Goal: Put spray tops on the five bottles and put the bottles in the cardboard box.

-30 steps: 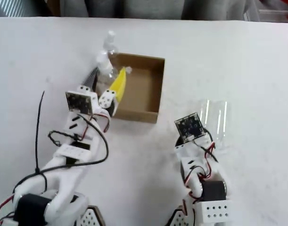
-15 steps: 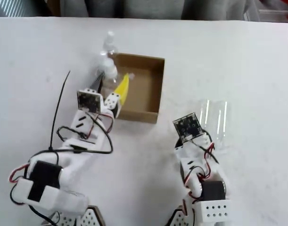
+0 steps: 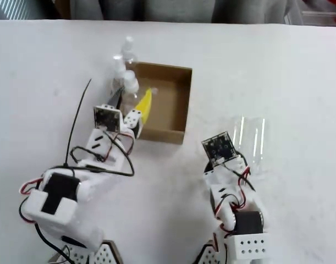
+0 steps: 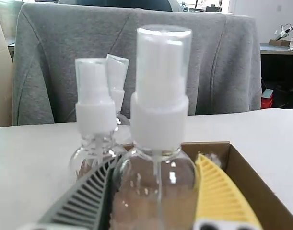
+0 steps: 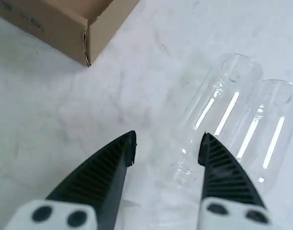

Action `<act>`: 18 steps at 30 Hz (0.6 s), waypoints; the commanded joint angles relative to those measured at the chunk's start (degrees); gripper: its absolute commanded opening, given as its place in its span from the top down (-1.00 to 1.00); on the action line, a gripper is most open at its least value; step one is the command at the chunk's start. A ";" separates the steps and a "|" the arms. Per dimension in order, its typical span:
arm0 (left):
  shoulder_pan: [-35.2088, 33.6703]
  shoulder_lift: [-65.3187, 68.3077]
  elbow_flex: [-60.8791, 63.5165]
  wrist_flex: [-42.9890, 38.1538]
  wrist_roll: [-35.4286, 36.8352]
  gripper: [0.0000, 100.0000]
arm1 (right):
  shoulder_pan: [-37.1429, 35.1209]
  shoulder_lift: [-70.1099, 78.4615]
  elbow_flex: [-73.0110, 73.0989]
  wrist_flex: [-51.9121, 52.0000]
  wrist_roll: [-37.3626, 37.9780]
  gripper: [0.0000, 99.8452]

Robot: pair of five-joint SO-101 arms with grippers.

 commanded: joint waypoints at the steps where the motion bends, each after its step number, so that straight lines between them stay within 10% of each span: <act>1: -1.63 1.45 -4.13 -1.14 -0.35 0.95 | -0.04 -0.48 -0.35 -1.10 0.70 0.62; 18: -1.27 3.30 -3.87 -1.05 -0.26 0.95 | -0.04 -0.48 -0.26 -1.10 0.70 0.62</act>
